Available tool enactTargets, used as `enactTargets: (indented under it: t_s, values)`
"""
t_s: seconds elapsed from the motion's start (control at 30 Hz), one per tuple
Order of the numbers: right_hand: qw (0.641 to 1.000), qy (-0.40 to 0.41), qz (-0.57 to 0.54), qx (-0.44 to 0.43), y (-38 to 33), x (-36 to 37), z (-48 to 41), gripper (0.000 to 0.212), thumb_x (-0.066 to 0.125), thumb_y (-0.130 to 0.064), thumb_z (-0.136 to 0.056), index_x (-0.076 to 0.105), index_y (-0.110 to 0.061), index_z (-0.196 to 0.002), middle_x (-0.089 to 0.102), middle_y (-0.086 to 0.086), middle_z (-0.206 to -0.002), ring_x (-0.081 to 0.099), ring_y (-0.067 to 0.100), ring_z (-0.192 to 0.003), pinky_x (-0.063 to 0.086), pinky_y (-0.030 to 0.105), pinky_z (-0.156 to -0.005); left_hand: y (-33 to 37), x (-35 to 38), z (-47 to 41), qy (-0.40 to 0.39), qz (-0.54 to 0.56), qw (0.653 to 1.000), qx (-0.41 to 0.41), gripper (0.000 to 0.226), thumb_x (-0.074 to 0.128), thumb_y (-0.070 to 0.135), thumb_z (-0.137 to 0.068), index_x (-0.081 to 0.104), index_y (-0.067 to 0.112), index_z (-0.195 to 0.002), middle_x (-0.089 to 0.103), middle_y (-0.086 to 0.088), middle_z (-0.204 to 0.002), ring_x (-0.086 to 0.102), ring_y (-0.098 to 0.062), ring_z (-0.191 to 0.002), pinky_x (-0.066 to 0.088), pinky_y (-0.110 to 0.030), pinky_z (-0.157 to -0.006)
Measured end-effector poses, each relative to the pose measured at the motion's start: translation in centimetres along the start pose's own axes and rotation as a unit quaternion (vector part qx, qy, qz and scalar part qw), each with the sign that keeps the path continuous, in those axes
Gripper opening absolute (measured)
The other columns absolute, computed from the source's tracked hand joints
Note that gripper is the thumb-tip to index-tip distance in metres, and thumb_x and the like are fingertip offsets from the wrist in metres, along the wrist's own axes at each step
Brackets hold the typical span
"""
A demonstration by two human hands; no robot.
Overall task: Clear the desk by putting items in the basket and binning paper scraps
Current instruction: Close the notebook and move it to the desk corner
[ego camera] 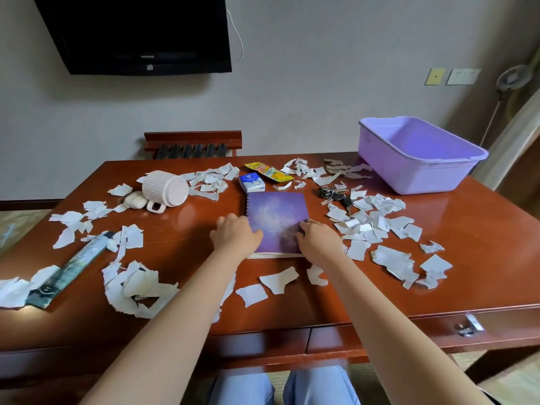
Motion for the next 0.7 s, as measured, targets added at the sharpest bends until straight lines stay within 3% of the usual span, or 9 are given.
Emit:
enactTargets:
  t_s: [0.1, 0.23, 0.37, 0.57, 0.7]
  values:
    - [0.999, -0.013, 0.03, 0.009, -0.2, -0.3, -0.3, 0.034, 0.039, -0.033, -0.099, 0.061, -0.016, -0.118, 0.061, 0.005, -0.118, 0.059, 0.025, -0.103, 0.049, 0.033, -0.078, -2.4, 1.1, -1.1, -0.057, 0.052, 0.988, -0.131, 0.057, 0.041, 0.054, -0.092, 0.051, 0.011, -0.127, 0.046, -0.012, -0.131, 0.041, -0.029, -0.121, 0.041, -0.042, -0.097]
    - [0.999, -0.024, 0.035, 0.018, -0.3, -0.4, -0.4, 0.034, 0.041, -0.037, -0.098, 0.062, -0.015, -0.114, 0.062, 0.006, -0.111, 0.06, 0.025, -0.097, 0.046, 0.03, -0.07, -2.6, 2.5, -2.3, -0.106, 0.122, 0.968, -0.191, 0.065, 0.038, 0.061, -0.089, 0.047, 0.01, -0.129, 0.048, -0.013, -0.128, 0.044, -0.028, -0.117, 0.042, -0.036, -0.095]
    - [0.999, -0.035, 0.017, 0.018, -0.3, -0.3, -0.4, 0.041, 0.036, -0.047, -0.098, 0.062, -0.017, -0.106, 0.062, 0.006, -0.102, 0.059, 0.025, -0.091, 0.045, 0.031, -0.068, -2.1, 2.7, -2.7, -0.11, 0.201, 0.95, -0.213, 0.064, 0.045, 0.06, -0.088, 0.048, 0.008, -0.126, 0.051, -0.014, -0.126, 0.049, -0.027, -0.114, 0.044, -0.032, -0.092]
    - [0.999, -0.019, -0.025, 0.025, 0.5, -0.2, -0.4, 0.046, 0.031, -0.054, -0.097, 0.059, -0.018, -0.101, 0.062, 0.004, -0.099, 0.057, 0.024, -0.088, 0.047, 0.035, -0.071, 0.5, 2.9, -2.9, -0.139, 0.467, 0.852, -0.194, 0.052, 0.068, 0.036, -0.082, 0.054, 0.006, -0.122, 0.063, -0.011, -0.113, 0.06, -0.026, -0.091, 0.047, -0.03, -0.066]
    - [0.999, -0.009, -0.048, 0.024, 0.3, -0.4, 0.2, 0.042, 0.03, -0.05, -0.099, 0.056, -0.018, -0.104, 0.061, 0.005, -0.107, 0.057, 0.025, -0.097, 0.047, 0.038, -0.08, 1.4, 1.7, -2.8, -0.094, 0.462, 0.866, -0.166, 0.049, 0.071, 0.019, -0.081, 0.054, 0.002, -0.123, 0.061, -0.015, -0.119, 0.06, -0.03, -0.1, 0.049, -0.032, -0.075]
Point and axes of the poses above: each hand's wrist, its own z-axis away from the middle knuckle, its own x-axis out of the palm, y = z × x, the point moved 8 cm from there along -z, towards the middle knuckle
